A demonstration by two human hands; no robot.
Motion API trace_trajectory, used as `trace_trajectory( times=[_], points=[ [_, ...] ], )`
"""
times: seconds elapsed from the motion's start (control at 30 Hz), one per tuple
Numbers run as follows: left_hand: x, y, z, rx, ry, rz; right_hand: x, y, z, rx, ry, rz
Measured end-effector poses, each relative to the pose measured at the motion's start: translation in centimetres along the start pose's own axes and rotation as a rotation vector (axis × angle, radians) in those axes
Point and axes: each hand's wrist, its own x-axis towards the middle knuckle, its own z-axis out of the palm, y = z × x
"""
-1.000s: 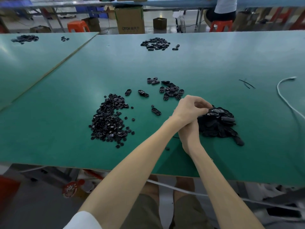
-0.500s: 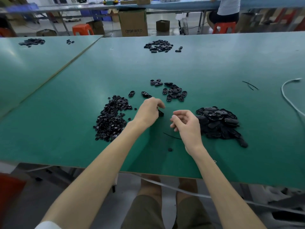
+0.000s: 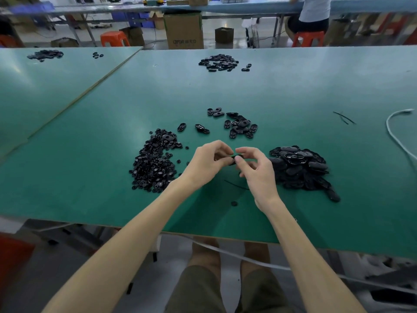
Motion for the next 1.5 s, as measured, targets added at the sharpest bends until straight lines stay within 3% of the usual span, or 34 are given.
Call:
trace_trajectory(
  times=[0.1, 0.23, 0.4, 0.7, 0.83, 1.07, 1.3, 1.4, 1.5],
  points=[
    [-0.5, 0.2, -1.1, 0.001, -0.017, -0.001, -0.1, 0.0, 0.1, -0.003, -0.026, 0.013],
    [-0.6, -0.1, -3.9, 0.407, -0.010, 0.036, -0.1, 0.0, -0.1, 0.040, 0.018, 0.030],
    [0.0, -1.6, -7.8, 0.751, -0.055, -0.231, -0.1, 0.1, 0.0, 0.034, 0.018, 0.034],
    [-0.7, -2.6, -7.4, 0.827, 0.001, -0.209, 0.1, 0.2, 0.1, 0.023, 0.028, 0.041],
    [-1.0, -2.5, -6.9, 0.703, 0.039, -0.182, 0.2, 0.3, 0.1, 0.044, 0.056, 0.047],
    [-1.0, -0.1, -2.8, 0.091, 0.013, -0.023, 0.0, 0.2, 0.0, 0.066, 0.065, 0.041],
    [-0.6, -0.2, 1.5, -0.415, 0.249, -0.028, 0.0, 0.1, 0.1, 0.077, 0.097, 0.030],
    [-1.0, -1.0, 2.2, -0.539, 0.393, -0.093, 0.1, 0.1, 0.2, 0.089, 0.126, 0.029],
    [-1.2, -1.3, 2.2, -0.579, 0.387, -0.112, 0.2, 0.2, 0.0, 0.083, 0.139, 0.045]
  ],
)
